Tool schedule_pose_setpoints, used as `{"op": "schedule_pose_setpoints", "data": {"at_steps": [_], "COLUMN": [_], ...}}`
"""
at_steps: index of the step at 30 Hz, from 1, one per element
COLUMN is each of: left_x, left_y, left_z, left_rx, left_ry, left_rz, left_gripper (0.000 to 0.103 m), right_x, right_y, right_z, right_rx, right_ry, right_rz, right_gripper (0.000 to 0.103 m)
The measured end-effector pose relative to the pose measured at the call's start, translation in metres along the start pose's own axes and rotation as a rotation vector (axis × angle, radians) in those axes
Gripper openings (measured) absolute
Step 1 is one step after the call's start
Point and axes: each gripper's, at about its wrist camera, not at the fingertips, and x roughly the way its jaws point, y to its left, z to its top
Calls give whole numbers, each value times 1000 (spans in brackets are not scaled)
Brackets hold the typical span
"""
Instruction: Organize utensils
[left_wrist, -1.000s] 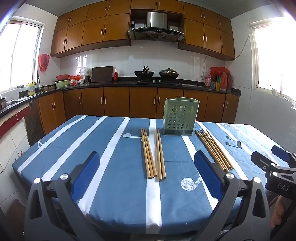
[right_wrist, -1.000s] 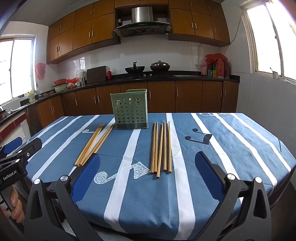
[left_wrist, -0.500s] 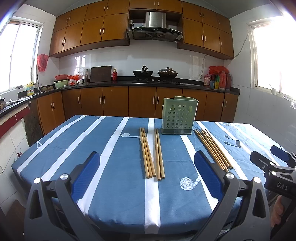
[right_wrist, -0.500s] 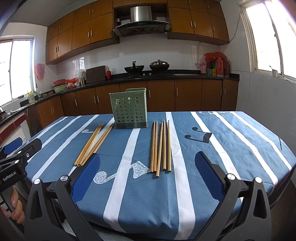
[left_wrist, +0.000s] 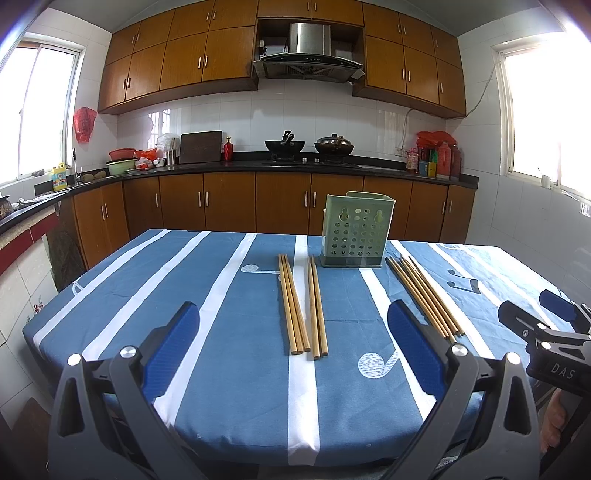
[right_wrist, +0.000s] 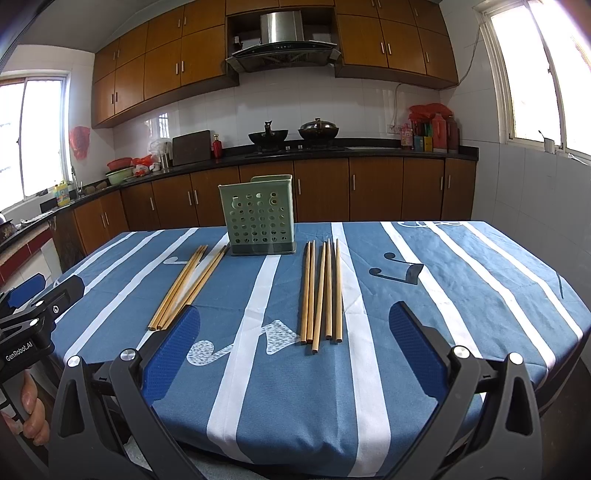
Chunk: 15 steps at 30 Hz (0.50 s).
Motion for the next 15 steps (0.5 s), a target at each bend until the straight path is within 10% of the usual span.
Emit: {"op": "schedule_pose_setpoints", "data": {"at_steps": [15], "left_x": [-1], "left_y": [0], "left_z": [0], "left_rx": [0], "left_ry": [1], "left_rz": [-1], "left_gripper": [99], "right_x": [2], "right_y": [-3], "right_z": [-1], "right_rx": [3], "right_ry": [4], "right_rz": [1], "right_gripper": [101]}}
